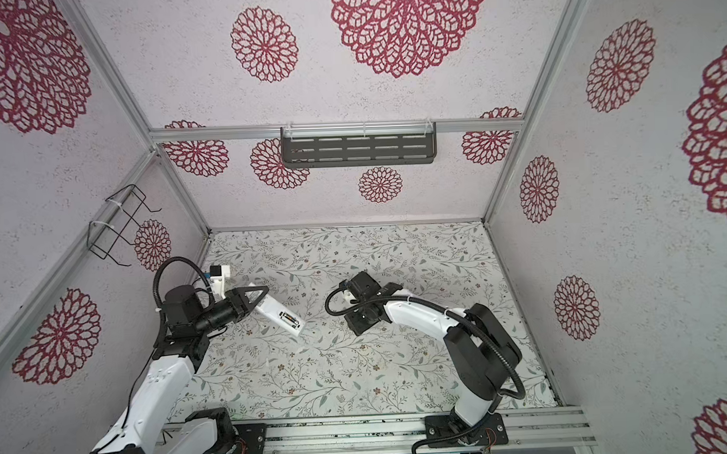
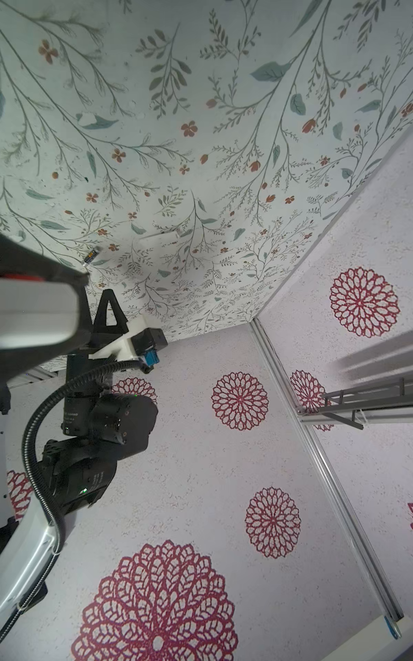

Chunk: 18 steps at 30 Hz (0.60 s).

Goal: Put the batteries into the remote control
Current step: 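Withdraw the right gripper from the remote and lower it toward the table, then move the right gripper over the other battery lying on the table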

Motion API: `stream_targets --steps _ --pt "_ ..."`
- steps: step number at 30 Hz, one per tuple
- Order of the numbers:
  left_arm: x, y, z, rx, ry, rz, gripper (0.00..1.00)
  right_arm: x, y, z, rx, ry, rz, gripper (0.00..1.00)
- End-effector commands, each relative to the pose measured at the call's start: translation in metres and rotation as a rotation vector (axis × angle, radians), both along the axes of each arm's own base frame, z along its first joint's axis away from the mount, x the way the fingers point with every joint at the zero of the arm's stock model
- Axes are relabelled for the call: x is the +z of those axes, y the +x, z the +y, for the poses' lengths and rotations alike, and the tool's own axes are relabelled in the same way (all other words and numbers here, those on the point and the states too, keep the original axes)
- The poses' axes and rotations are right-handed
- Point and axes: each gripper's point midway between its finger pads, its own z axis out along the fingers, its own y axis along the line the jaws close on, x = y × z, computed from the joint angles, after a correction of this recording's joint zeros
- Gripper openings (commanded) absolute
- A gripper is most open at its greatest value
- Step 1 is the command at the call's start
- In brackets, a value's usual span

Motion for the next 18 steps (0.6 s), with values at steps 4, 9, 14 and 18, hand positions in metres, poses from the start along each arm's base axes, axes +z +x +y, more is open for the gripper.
stream_targets --steps 4,9,14,18 --pt "-0.001 -0.007 -0.005 -0.028 -0.008 -0.014 0.00 -0.001 0.003 0.006 0.022 0.000 0.018 0.51" --pt "0.003 -0.007 -0.008 -0.046 -0.026 -0.029 0.00 -0.010 0.001 0.005 0.021 -0.009 0.043 0.50" --pt "0.004 -0.009 -0.011 -0.061 -0.032 -0.033 0.00 -0.016 0.000 0.002 0.012 -0.017 0.041 0.50" --pt "0.005 -0.009 -0.014 -0.070 -0.032 -0.033 0.00 -0.019 0.000 0.002 0.013 -0.013 0.042 0.50"
